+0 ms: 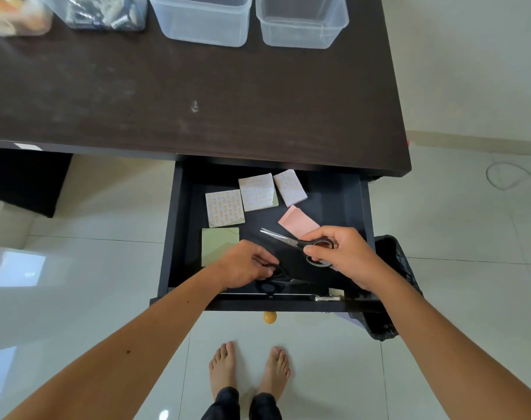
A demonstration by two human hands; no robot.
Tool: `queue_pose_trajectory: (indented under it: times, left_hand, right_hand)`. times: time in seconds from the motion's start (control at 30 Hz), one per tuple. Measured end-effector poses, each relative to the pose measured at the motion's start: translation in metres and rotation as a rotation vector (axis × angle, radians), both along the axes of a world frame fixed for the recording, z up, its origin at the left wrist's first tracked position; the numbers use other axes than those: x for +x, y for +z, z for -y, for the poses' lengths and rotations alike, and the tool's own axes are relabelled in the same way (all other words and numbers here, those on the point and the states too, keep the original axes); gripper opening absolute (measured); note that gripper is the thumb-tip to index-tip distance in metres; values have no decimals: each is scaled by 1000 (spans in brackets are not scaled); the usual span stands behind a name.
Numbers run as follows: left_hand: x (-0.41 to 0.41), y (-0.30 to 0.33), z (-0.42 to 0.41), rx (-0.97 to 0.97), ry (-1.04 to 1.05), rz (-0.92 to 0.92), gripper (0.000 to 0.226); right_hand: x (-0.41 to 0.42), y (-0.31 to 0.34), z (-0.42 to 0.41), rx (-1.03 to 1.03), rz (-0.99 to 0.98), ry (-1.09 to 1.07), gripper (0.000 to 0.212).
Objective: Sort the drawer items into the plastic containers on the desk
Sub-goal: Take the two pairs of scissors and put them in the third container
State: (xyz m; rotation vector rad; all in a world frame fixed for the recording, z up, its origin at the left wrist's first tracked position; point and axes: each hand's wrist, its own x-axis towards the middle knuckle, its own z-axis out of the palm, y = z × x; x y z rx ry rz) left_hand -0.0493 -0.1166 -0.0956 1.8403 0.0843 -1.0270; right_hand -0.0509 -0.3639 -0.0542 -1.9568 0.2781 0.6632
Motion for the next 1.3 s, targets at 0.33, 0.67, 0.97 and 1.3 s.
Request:
queue_pose_trajectory:
  times: [0.33,0.67,0.97,1.3]
  left_hand:
    - [-1,13,9,6,57,3,19]
    - [13,61,-8,-309,397,-147,19]
    - [31,127,-41,-404,480,-70,24]
    - [123,179,-105,-545,650,-9,25]
  right_hand:
    - [1,16,0,311,-78,-252,22]
    - [17,50,0,358,25,-301,20]
    - [63,110,-17,519,67,-367,10]
    - [178,173,-76,593,141,-355,22]
